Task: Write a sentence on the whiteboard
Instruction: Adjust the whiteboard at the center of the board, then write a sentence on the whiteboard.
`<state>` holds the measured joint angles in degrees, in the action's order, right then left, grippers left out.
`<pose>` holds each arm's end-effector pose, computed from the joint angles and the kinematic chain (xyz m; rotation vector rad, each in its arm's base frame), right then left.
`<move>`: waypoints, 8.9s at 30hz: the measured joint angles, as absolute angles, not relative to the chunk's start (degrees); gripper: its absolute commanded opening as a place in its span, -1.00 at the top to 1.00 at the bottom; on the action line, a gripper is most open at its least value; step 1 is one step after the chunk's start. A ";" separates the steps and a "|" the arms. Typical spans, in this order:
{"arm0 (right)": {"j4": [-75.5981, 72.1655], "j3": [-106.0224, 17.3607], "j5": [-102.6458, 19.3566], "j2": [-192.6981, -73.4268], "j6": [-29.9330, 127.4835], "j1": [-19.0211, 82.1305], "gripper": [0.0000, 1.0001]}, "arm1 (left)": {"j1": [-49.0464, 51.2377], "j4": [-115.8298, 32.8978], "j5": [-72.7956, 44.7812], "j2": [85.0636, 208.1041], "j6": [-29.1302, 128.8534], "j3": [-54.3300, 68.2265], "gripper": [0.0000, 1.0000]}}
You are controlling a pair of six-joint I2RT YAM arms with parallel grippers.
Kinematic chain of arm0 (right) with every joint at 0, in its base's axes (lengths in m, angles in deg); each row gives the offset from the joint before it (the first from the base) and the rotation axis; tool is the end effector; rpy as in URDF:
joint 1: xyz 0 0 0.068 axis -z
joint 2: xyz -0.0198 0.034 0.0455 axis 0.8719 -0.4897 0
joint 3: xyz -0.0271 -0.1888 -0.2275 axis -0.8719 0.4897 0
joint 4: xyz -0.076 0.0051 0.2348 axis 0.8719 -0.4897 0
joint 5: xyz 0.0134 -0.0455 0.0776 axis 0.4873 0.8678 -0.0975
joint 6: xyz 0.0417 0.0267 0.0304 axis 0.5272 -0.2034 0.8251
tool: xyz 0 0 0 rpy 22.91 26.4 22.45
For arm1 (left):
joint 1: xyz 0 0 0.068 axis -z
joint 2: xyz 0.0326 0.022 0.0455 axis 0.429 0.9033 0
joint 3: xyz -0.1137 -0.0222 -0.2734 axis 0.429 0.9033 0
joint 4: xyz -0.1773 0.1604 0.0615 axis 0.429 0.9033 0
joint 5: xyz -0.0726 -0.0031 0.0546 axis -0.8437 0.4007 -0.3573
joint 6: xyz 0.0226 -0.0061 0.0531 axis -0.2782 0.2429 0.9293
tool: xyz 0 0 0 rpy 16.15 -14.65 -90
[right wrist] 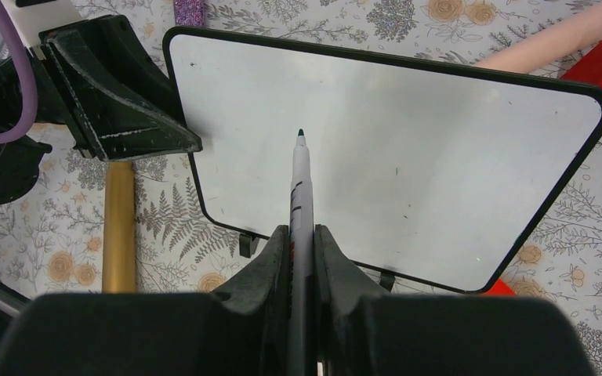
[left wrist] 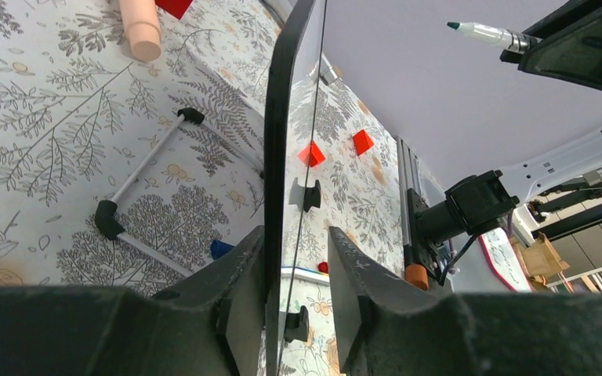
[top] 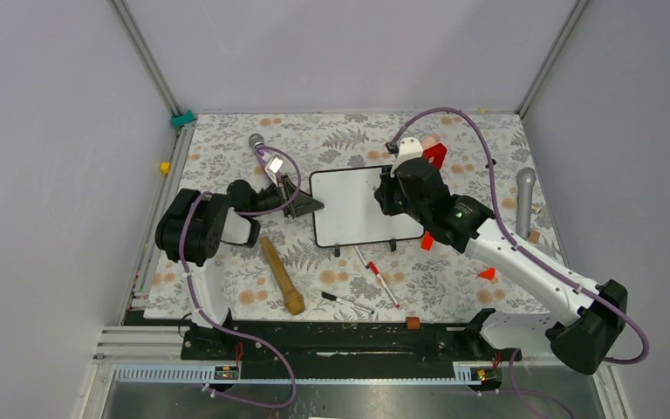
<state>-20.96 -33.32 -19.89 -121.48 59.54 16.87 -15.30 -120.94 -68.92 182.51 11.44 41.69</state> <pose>0.1921 0.1701 0.3765 -0.3008 1.9932 0.4432 0.3265 -0.0959 0.1912 0.4575 1.6875 -1.5803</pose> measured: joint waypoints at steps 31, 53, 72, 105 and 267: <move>-21.42 -34.76 -19.89 -124.16 59.22 16.87 1.00 | -19.60 -120.92 -77.86 183.80 10.39 37.14 0.04; -21.55 -35.26 -20.05 -124.14 58.63 16.87 1.00 | -21.66 -120.92 -82.89 187.82 3.95 28.70 0.08; -21.42 -35.24 -19.92 -123.60 59.41 16.87 1.00 | -18.11 -120.11 -78.30 187.82 9.45 36.53 0.29; -22.55 -29.08 -20.14 -118.55 60.24 16.87 1.00 | -18.73 -120.09 -79.33 188.23 10.74 36.51 0.48; -16.69 -30.67 -21.25 -124.58 60.35 16.87 1.00 | -20.50 -121.95 -74.93 185.28 6.11 44.81 0.46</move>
